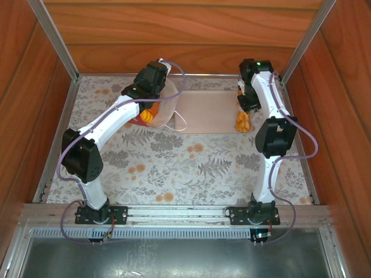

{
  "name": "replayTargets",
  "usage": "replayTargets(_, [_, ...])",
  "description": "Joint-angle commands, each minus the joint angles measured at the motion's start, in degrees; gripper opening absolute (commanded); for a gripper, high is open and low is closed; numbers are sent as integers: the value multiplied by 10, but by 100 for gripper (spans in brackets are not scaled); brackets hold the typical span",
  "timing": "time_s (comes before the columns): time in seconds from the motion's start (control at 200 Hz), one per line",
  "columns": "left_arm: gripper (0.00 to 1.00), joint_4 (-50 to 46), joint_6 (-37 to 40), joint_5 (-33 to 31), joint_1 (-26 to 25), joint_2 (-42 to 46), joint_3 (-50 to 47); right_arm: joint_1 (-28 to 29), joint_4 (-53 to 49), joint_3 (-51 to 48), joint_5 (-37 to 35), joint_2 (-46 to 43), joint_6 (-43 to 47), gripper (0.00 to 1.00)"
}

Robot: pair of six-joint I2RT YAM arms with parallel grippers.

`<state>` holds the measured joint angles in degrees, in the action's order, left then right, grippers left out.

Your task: Take the fake bread out of the paper bag

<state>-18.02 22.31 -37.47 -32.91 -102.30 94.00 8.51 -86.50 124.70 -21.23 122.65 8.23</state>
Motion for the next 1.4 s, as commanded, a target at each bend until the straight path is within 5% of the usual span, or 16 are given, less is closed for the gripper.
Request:
replayTargets(0.0, [0, 24, 1, -14, 5, 25, 17, -5, -7, 9, -9, 23, 0, 45])
replayTargets(0.59, [0, 25, 3, -14, 5, 26, 20, -5, -8, 22, 0, 48, -3, 64])
replayTargets(1.189, [0, 26, 1, -19, 5, 27, 25, -4, 31, -14, 6, 37, 28, 47])
replayTargets(1.394, [0, 25, -1, -18, 5, 25, 28, -5, 36, -29, -14, 32, 31, 51])
